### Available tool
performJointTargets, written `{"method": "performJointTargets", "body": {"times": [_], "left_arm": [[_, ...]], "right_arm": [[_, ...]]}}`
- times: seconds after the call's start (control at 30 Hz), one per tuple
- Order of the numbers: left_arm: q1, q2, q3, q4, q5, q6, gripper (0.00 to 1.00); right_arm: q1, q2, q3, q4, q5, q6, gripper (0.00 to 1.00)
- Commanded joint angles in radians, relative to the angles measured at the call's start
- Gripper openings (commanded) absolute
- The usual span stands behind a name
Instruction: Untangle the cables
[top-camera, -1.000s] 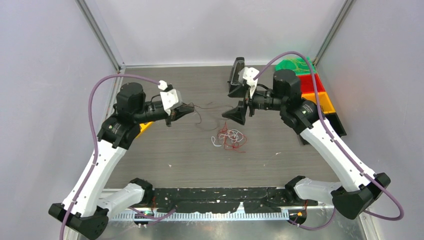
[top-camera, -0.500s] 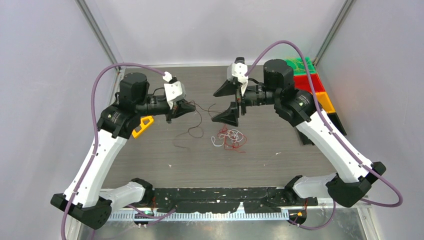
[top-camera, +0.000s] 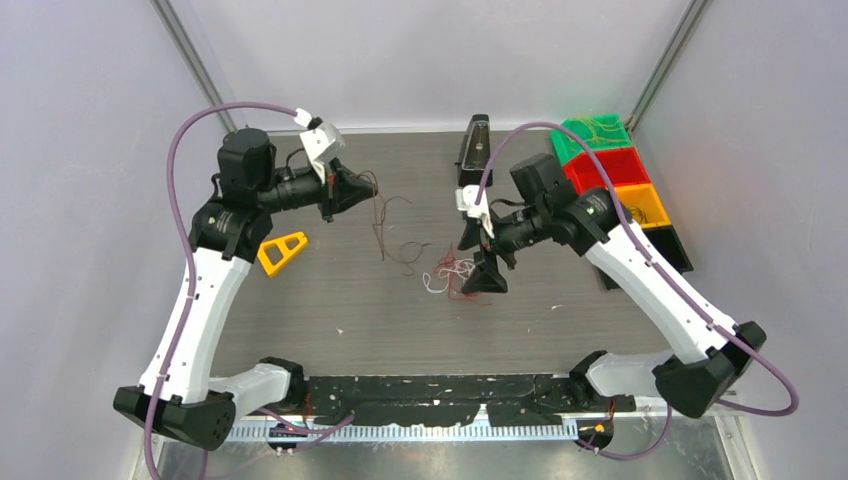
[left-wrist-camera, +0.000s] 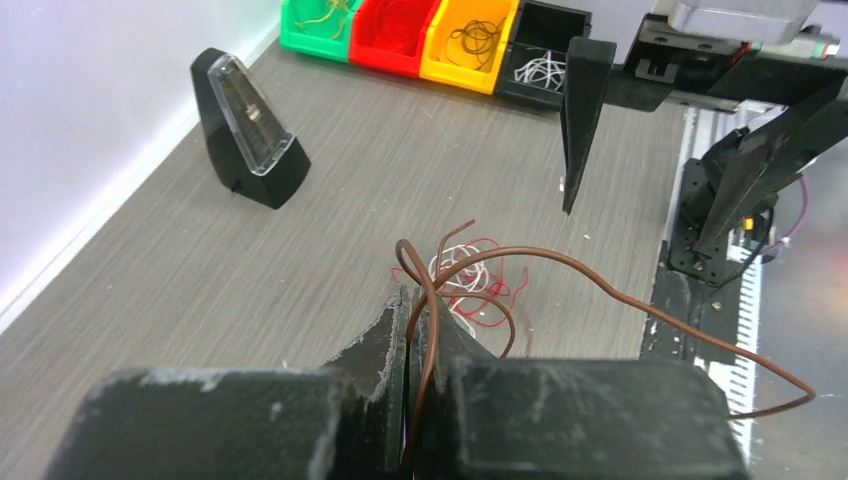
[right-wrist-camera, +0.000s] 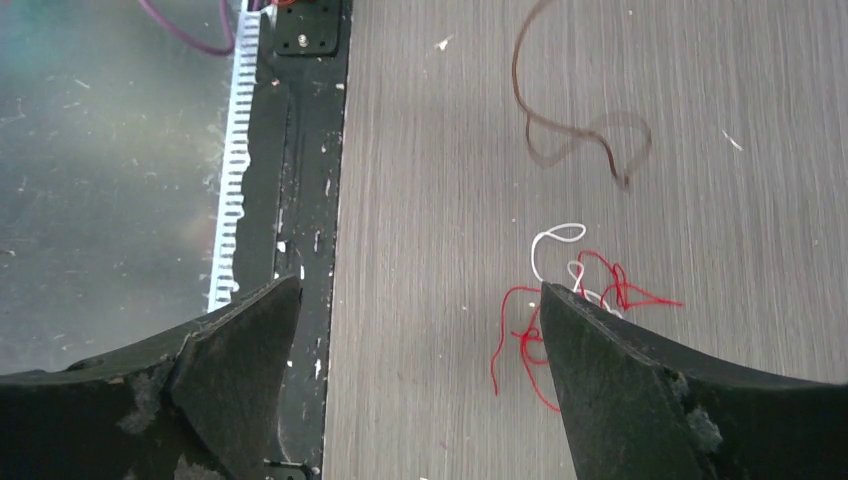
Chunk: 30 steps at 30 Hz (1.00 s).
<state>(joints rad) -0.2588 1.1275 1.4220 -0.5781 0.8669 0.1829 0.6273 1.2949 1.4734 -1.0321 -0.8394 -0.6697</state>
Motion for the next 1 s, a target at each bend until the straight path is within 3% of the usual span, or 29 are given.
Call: {"method": "performJointTargets", "body": {"times": [0.0,0.03,0.1,0.2,0.27,0.57,0.63,0.73,0.8,0.97], "left_arm": [[-0.005,0.012,0.002,0.057,0.055,-0.050,0.00],[-0.016,0.009,-0.004,0.048,0.056,-0.025,0.00],[-0.049,-0.002,-0.007,0.010,0.036,0.051,0.00],[-0.105,-0.010,0.001,-0.036,0.001,0.135,0.00],[-0.136,-0.012,0.007,-0.039,-0.019,0.152,0.00],[-0.186,-0.021,0.041,-0.028,-0.015,0.138,0.00],[-0.186,-0.024,0.046,-0.020,-0.015,0.130,0.00],[-0.186,-0.026,0.044,-0.010,-0.022,0.131,0.00],[-0.186,-0.029,0.039,-0.018,-0.042,0.154,0.00],[-0.186,-0.059,-0.035,-0.025,-0.128,0.239,0.00]], "right_arm": [[0.004,-0.195,-0.111,0.325,0.013,0.191,0.95],[0.006,-0.211,-0.117,0.477,0.022,0.295,0.95],[0.007,-0.177,-0.080,0.620,0.038,0.456,0.95],[0.018,-0.096,0.042,0.733,0.045,0.657,0.95],[0.047,-0.049,0.071,0.764,0.050,0.699,0.95],[0.144,0.022,-0.016,0.818,0.054,0.685,0.95],[0.144,0.028,-0.045,0.840,0.028,0.694,1.00],[0.144,0.032,-0.075,0.862,-0.014,0.712,0.94],[0.136,0.019,-0.077,0.834,-0.024,0.699,1.00],[0.024,-0.068,-0.057,0.749,0.011,0.746,0.95]]}}
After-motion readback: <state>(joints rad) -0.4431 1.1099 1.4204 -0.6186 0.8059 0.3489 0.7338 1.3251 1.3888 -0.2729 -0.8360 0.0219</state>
